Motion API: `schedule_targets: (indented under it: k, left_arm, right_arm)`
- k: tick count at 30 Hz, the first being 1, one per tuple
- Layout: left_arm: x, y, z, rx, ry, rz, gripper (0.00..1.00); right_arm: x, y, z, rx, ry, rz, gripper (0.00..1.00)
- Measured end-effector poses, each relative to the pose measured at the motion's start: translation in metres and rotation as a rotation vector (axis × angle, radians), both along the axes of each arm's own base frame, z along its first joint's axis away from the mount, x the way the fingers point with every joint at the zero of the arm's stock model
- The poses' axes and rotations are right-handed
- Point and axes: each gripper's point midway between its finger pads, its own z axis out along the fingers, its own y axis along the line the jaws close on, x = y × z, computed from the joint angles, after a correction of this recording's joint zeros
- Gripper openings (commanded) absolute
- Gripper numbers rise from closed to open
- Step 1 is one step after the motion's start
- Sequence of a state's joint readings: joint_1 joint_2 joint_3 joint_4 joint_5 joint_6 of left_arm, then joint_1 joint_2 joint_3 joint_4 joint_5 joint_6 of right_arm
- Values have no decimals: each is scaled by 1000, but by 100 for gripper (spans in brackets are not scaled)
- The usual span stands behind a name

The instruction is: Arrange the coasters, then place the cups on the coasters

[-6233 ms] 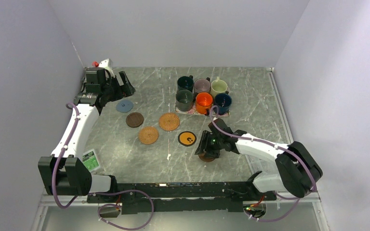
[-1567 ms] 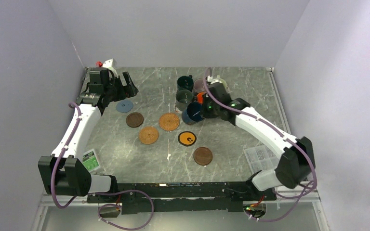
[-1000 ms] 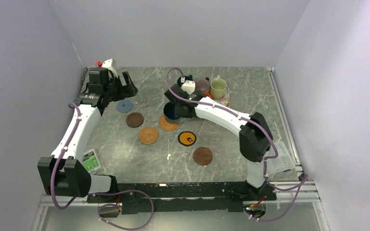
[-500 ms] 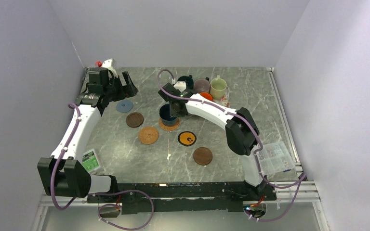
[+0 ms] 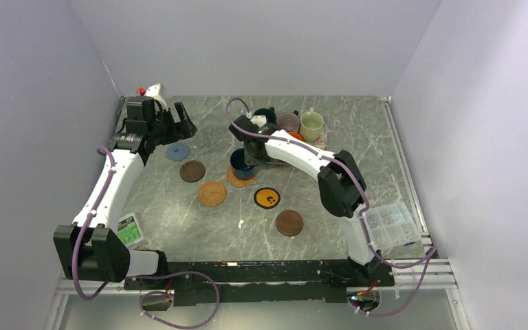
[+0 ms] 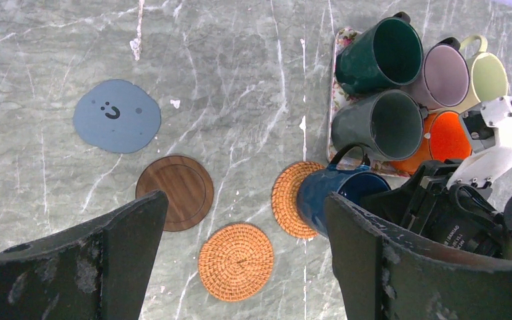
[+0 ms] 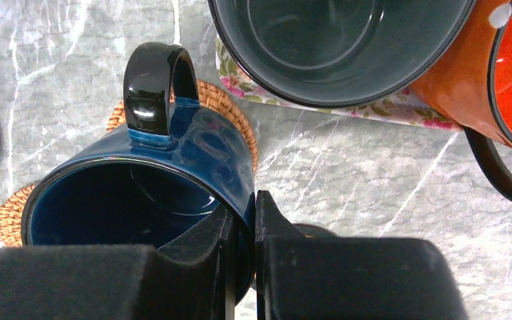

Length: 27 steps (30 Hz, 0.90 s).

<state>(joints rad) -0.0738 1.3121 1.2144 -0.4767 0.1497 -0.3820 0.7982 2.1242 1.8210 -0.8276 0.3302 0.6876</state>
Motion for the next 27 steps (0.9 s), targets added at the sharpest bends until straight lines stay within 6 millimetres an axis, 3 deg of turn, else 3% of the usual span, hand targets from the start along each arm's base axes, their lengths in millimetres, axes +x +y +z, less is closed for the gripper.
schedule_targets:
  k: [15,20,27]
  left_arm:
    - [0,0,0,0,0,0,94]
    - [0,0,0,0,0,0,94]
    - [0,0,0,0,0,0,94]
  right_arm:
    - [2,3,-15,-8,35,14,0]
    - [2,5,-16,-2,48,21,25]
    - [5,12,-11,30,49,31,38]
